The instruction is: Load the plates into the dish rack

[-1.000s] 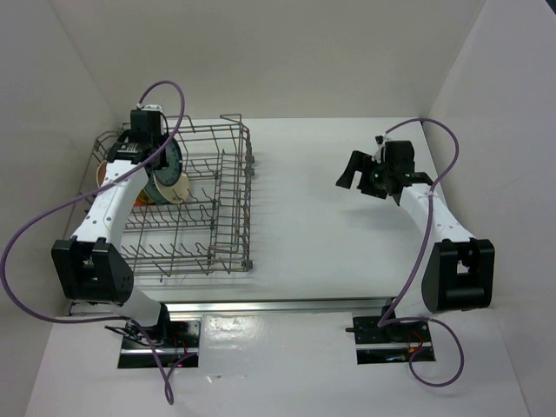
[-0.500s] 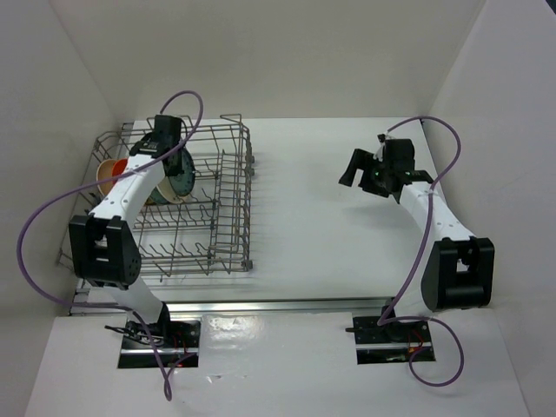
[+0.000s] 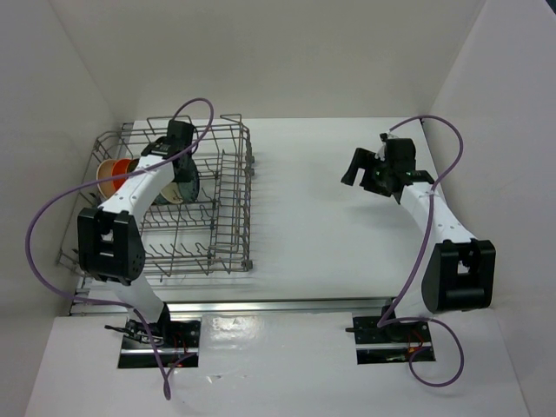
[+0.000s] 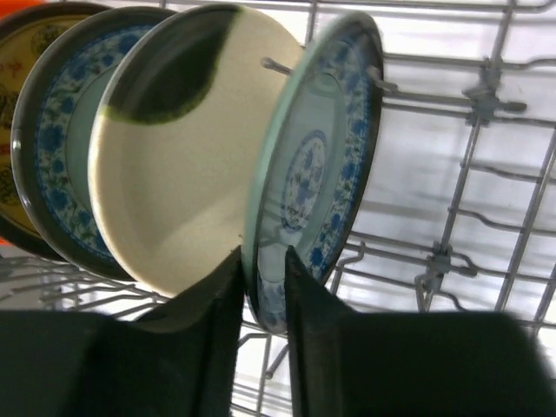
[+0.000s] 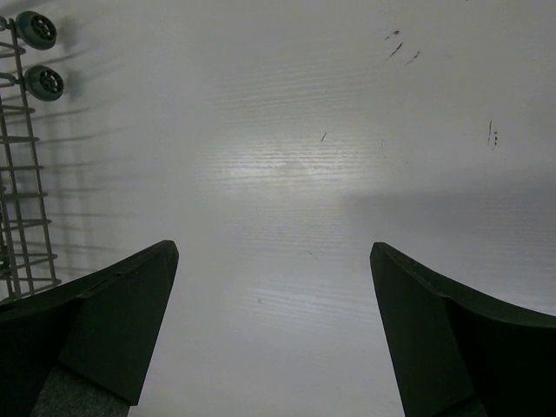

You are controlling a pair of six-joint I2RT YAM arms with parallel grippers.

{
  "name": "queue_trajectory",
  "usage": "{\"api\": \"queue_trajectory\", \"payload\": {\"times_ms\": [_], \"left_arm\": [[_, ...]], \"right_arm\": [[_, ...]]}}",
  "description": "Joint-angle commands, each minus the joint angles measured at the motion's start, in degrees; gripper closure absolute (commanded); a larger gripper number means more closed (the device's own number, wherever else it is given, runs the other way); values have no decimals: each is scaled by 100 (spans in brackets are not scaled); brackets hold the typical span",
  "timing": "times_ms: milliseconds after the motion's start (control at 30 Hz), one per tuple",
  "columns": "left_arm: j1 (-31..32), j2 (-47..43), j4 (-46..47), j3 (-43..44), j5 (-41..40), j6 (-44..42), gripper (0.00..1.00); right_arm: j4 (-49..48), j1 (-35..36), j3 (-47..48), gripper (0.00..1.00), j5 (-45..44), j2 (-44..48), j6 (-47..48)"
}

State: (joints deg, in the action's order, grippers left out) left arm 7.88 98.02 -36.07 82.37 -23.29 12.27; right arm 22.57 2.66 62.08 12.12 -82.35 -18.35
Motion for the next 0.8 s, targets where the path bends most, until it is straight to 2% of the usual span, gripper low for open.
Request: {"api": "queue_trajectory", "payload": {"times_ms": [0,33,67,167,233,300,433,533,600,633,767], "left_arm": [[109,-264,-58,86,44,109,63],[109,-266,-58,86,44,109,54],[109,-353,-58,139,44,109,50],[161,-581,-58,270,-9,56,40],[214,-739,-58,271,52,56,37],[336,-1029,-58,271,123,56,27],[390,-1635,29,105,341,109,17],[390,-2301,205,-45,954,109,14],[390,-2672,618,-439,1395,109,11],[390,-3022,950,-772,1902,170,8],[390,-3543,1541,-1432,2846,249,2]], "right_arm": [[20,42,181,0,-113,157,-11],[-33,42,181,0,-113,157,-11],[-33,42,181,0,-113,157,-11],[-86,42,58,0,-113,280,-11],[-147,42,6,0,-166,420,-11],[-147,42,5,0,-472,526,-81],[-270,42,-56,0,-763,973,-151],[-410,42,-109,0,-825,1080,-212],[-411,42,22,0,-659,1080,-213],[-411,42,84,0,-484,1019,-213],[-183,42,339,0,-324,957,-152]]}}
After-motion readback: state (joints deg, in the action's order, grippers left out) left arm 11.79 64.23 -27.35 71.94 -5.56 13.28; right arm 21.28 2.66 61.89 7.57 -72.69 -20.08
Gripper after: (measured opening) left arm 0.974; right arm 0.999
